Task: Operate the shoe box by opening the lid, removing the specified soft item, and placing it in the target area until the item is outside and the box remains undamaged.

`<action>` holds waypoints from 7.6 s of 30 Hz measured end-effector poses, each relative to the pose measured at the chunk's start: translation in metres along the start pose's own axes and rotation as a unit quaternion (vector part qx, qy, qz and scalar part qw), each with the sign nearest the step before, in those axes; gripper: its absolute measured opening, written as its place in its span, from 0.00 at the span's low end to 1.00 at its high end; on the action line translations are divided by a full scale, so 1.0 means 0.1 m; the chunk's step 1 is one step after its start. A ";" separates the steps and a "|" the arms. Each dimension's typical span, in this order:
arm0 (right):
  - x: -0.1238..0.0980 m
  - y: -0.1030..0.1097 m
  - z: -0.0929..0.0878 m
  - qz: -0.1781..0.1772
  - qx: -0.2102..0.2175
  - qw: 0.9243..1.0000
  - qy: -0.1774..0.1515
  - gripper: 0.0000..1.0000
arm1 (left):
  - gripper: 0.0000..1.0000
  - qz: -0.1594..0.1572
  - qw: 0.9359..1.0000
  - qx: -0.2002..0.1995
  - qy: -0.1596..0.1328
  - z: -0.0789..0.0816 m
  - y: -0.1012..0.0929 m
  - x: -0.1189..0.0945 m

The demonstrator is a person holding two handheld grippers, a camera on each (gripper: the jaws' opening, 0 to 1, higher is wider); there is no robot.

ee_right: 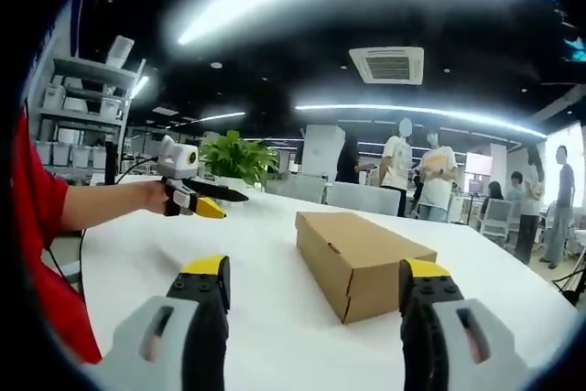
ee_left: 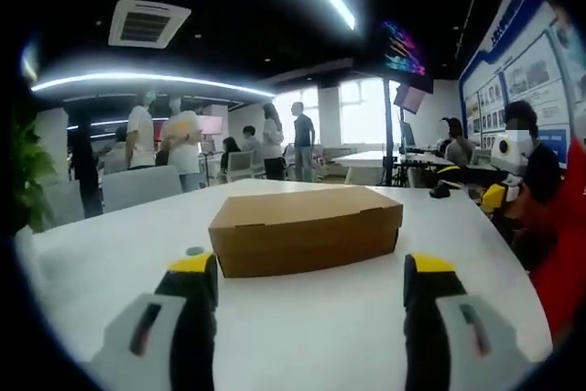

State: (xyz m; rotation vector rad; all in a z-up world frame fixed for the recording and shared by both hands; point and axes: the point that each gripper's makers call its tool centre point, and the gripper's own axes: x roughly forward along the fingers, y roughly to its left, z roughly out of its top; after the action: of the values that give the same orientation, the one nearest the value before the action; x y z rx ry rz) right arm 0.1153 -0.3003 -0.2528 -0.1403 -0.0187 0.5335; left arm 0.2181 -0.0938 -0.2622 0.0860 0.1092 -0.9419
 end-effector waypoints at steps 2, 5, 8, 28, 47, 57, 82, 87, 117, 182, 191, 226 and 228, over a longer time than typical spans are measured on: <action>0.00 0.01 0.00 0.000 -0.001 1.000 0.001 0.77 | 0.86 0.001 1.000 0.001 0.004 0.00 0.03 0.01; 0.00 0.02 -0.01 0.000 -0.005 1.000 0.003 0.77 | 0.86 0.002 1.000 0.003 0.007 0.00 0.11 0.01; 0.00 0.01 -0.02 -0.001 -0.009 1.000 0.007 0.77 | 0.86 0.002 1.000 0.006 0.013 0.01 0.16 0.04; 0.03 -0.07 -0.02 -0.008 -0.005 1.000 0.006 0.77 | 0.86 -0.005 1.000 0.006 0.016 0.03 0.42 0.22; 0.06 -0.07 -0.03 -0.009 0.006 1.000 0.005 0.77 | 0.88 -0.019 1.000 -0.005 0.003 0.10 0.38 0.36; 0.09 -0.09 -0.02 -0.013 0.014 1.000 0.002 0.79 | 0.88 -0.026 1.000 -0.003 0.008 0.10 0.39 0.39; 0.21 -0.03 0.01 -0.018 0.018 1.000 0.004 0.78 | 0.89 -0.038 0.999 -0.009 -0.003 0.09 0.44 0.44; 0.21 -0.03 0.03 -0.020 0.012 1.000 0.006 0.77 | 0.89 -0.039 0.999 -0.013 -0.006 0.07 0.39 0.47; 0.27 -0.04 -0.02 -0.027 0.001 0.999 0.019 0.77 | 0.89 -0.059 0.998 0.009 -0.015 0.19 0.27 0.64; 0.58 -0.24 -0.32 -0.038 0.025 0.998 0.043 0.79 | 0.90 -0.056 0.998 -0.025 0.004 -0.28 0.71 1.06; 0.58 -0.20 -0.35 -0.036 0.024 0.998 0.052 0.78 | 0.89 -0.053 0.998 -0.025 0.006 -0.29 0.71 1.00; 0.59 -0.20 -0.32 -0.034 0.011 0.998 0.053 0.78 | 0.89 -0.057 0.998 -0.027 0.008 -0.26 0.61 0.93; 0.60 -0.20 -0.33 -0.035 0.008 0.998 0.054 0.78 | 0.89 -0.057 0.998 -0.028 0.010 -0.27 0.61 0.93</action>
State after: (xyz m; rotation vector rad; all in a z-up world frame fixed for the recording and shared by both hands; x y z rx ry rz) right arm 0.1787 -0.2915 -0.2836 -0.1526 0.0848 0.4559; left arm 0.3198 -0.1292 -0.2996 0.0379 0.1592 -1.0517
